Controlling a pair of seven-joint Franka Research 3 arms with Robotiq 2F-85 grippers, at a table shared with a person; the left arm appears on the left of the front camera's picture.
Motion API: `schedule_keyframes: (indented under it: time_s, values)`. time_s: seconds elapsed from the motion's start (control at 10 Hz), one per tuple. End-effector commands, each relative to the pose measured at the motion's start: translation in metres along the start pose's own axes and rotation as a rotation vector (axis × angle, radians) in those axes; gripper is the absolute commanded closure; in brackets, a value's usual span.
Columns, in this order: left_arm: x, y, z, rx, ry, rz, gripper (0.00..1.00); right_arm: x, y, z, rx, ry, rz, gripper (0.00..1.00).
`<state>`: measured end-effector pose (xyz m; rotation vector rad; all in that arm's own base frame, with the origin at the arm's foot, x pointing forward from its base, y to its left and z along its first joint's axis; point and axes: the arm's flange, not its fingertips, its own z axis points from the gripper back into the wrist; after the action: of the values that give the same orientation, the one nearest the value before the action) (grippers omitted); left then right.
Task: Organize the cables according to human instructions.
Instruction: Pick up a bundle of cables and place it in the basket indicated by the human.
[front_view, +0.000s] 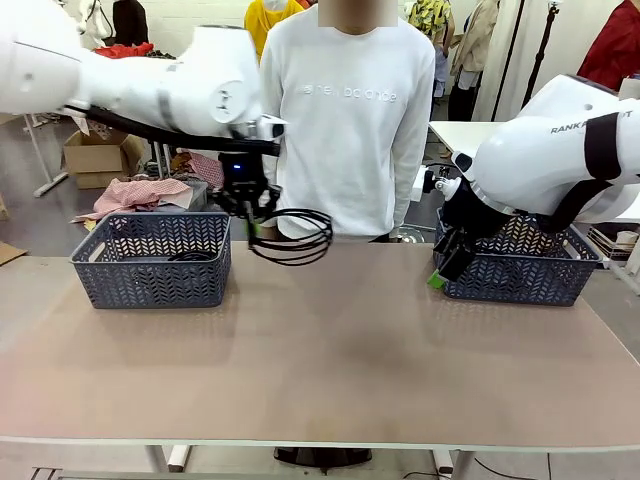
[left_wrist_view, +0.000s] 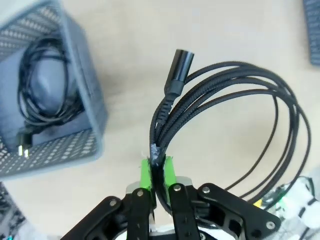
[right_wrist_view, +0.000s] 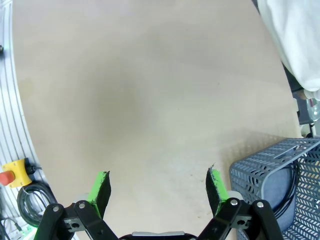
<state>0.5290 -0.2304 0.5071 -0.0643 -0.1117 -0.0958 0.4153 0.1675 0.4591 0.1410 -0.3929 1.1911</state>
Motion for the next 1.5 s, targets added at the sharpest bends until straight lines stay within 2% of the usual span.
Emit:
schedule_keyframes:
  time_s: [0.0, 0.3, 0.4, 0.9, 1.0, 1.1, 1.4]
  values:
    - [-0.01, 0.037, 0.001, -0.027, 0.013, -0.008, 1.0, 0.0, 0.001, -0.001, -0.001, 0.001, 0.002, 0.0]
    - [-0.004, 0.068, 0.006, -0.039, -0.001, 0.016, 1.0, 0.0, 0.001, -0.001, -0.001, 0.001, 0.002, 0.0]
    - [-0.002, 0.059, 0.005, 0.003, 0.005, 0.012, 1.0, 0.0, 0.001, -0.001, -0.001, 0.001, 0.002, 0.0]
    - [-0.002, 0.059, 0.005, 0.003, 0.005, 0.012, 1.0, 0.0, 0.001, -0.001, -0.001, 0.001, 0.002, 0.0]
    - [-0.003, 0.057, 0.004, 0.001, 0.007, 0.002, 0.88, 0.0, 0.001, -0.001, -0.001, 0.001, 0.002, 0.0]
    - [0.003, 0.062, -0.002, 0.002, -0.01, 0.012, 0.88, 0.0, 0.001, -0.001, -0.001, 0.001, 0.002, 0.0]
    - [0.018, 0.113, 0.012, 0.0, -0.009, 0.111, 0.88, 0.0, 0.001, -0.001, -0.001, 0.001, 0.002, 0.0]
